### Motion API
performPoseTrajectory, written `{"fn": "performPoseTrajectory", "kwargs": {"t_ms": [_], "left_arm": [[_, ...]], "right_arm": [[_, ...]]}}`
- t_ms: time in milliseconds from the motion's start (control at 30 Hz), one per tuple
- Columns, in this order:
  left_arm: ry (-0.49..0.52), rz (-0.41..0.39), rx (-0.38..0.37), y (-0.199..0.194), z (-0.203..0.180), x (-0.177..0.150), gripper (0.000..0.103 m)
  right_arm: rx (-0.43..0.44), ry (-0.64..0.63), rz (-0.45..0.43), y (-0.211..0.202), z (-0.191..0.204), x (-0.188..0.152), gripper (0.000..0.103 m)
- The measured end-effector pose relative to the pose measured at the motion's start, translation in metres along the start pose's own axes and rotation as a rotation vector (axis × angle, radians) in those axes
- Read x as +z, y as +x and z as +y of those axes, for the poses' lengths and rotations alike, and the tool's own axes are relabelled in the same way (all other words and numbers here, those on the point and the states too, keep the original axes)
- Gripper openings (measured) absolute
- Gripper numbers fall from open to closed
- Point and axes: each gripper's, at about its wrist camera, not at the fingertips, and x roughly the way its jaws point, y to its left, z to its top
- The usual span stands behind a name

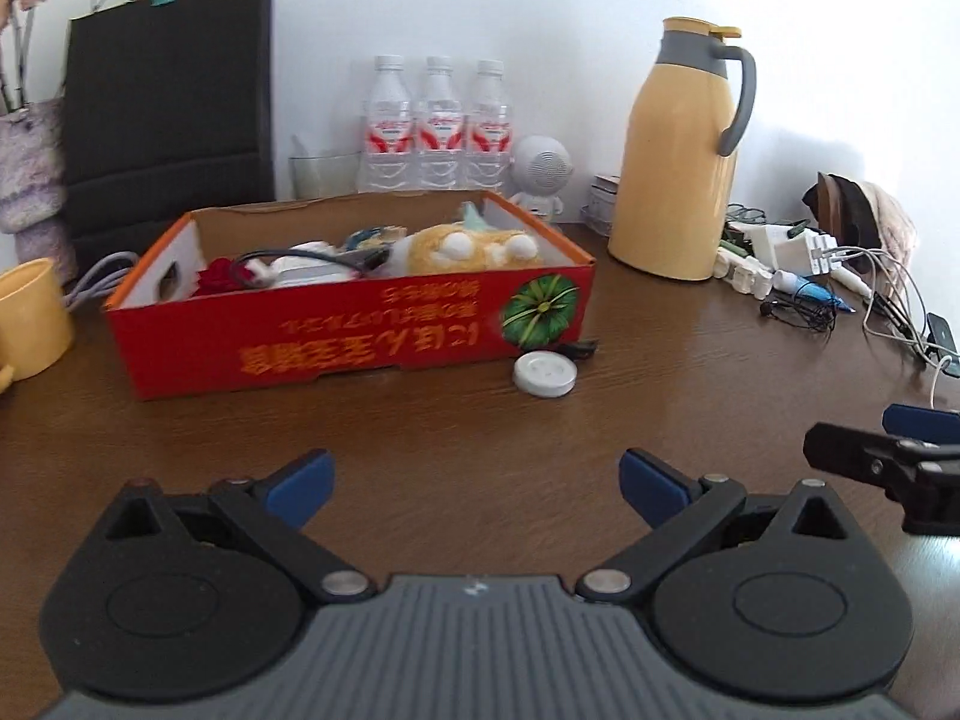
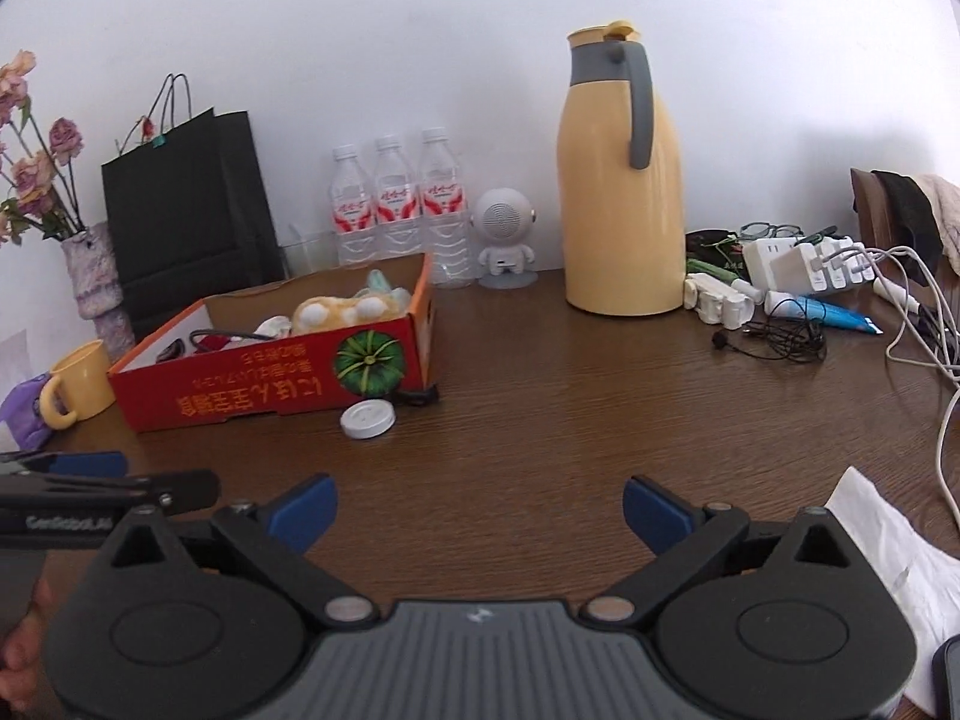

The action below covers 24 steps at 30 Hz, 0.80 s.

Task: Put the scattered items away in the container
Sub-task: 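Grasp the white round disc with the left gripper while the right grasps the black cable plug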

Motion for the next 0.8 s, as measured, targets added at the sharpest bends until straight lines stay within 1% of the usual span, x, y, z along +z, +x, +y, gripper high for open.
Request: {"fn": "performPoseTrajectory", "kwargs": {"t_ms": [33, 67, 100, 133, 167, 200, 233, 300, 367, 400, 433, 567, 667, 800], "left_arm": [[0.008, 0.003, -0.003, 0.017, -0.007, 0.006, 0.103], [0.021, 0.022, 0.006, 0.036, -0.014, 0.011, 0.103], [0.029, 0.045, 0.012, 0.051, -0.019, 0.015, 0.096], [0.035, 0.071, 0.008, 0.07, -0.023, 0.02, 0.085], [0.037, 0.091, 0.009, 0.085, -0.025, 0.025, 0.078], [0.037, 0.106, 0.011, 0.098, -0.028, 0.028, 0.066], [0.033, 0.119, 0.008, 0.107, -0.03, 0.031, 0.063], [0.03, 0.126, -0.02, 0.12, -0.032, 0.036, 0.064], [0.033, 0.135, -0.008, 0.126, -0.035, 0.039, 0.062], [0.039, 0.129, -0.01, 0.126, -0.037, 0.039, 0.046], [0.051, 0.121, -0.007, 0.126, -0.038, 0.039, 0.04], [0.077, 0.115, -0.001, 0.113, -0.031, 0.031, 0.04], [0.007, 0.12, 0.009, 0.084, -0.004, 0.022, 0.04], [-0.082, 0.064, 0.044, 0.031, 0.037, 0.008, 0.04]], "right_arm": [[-0.002, 0.017, 0.001, 0.002, -0.005, 0.003, 0.102], [0.002, 0.041, 0.003, 0.006, -0.011, 0.006, 0.102], [0.011, 0.065, 0.003, 0.009, -0.016, 0.008, 0.102], [0.022, 0.085, -0.003, 0.012, -0.02, 0.009, 0.102], [0.025, 0.102, -0.01, 0.014, -0.024, 0.008, 0.102], [0.017, 0.123, -0.013, 0.019, -0.027, 0.008, 0.102], [0.013, 0.136, -0.011, 0.023, -0.029, 0.009, 0.102], [0.021, 0.141, -0.002, 0.03, -0.029, 0.009, 0.102], [0.025, 0.125, 0.018, 0.038, -0.026, 0.011, 0.102], [0.025, 0.118, 0.025, 0.043, -0.025, 0.013, 0.102], [0.027, 0.111, 0.028, 0.046, -0.023, 0.014, 0.102], [0.018, 0.079, 0.051, 0.058, -0.016, 0.018, 0.101], [0.022, 0.024, 0.088, 0.072, -0.004, 0.019, 0.099], [0.052, -0.035, 0.121, 0.099, 0.02, 0.026, 0.096]]}}
